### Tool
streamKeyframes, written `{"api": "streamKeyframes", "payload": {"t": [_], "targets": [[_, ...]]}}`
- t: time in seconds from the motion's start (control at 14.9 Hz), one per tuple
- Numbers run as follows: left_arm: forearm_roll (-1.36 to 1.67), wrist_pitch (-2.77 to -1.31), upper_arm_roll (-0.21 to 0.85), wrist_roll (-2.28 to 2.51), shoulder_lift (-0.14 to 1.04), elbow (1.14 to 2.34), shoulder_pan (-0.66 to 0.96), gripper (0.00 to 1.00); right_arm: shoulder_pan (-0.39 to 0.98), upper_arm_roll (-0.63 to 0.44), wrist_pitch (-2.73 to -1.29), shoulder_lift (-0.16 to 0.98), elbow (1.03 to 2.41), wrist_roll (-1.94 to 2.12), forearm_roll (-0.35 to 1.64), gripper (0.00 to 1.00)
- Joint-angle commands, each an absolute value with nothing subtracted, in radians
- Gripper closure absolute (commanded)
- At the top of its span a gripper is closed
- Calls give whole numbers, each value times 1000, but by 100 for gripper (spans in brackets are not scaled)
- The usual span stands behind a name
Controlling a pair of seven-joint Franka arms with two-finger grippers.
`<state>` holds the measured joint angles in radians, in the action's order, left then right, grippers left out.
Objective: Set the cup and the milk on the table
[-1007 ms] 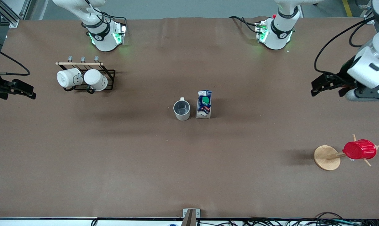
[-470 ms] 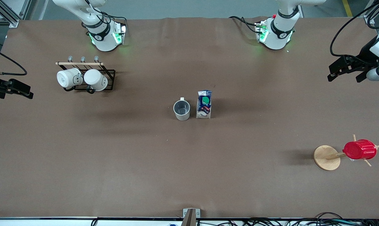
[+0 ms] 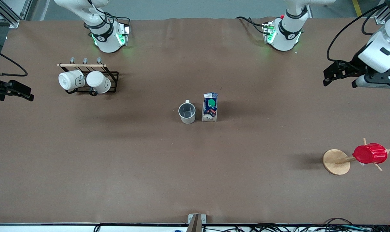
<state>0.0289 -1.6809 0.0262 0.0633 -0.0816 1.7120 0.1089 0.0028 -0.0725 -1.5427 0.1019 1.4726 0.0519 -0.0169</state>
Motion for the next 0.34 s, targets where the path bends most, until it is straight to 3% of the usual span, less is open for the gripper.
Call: {"api": "streamKeyframes", "payload": {"t": [0.0,0.27], "targets": [[32,-1701,37,78,-75,1717,110,0,-9,-67,-1543,78,1486,37,-6,0],[29,-1704,41,97,-74,1717,114,0,-9,-67,-1543,78,1486,37,-6,0]]}}
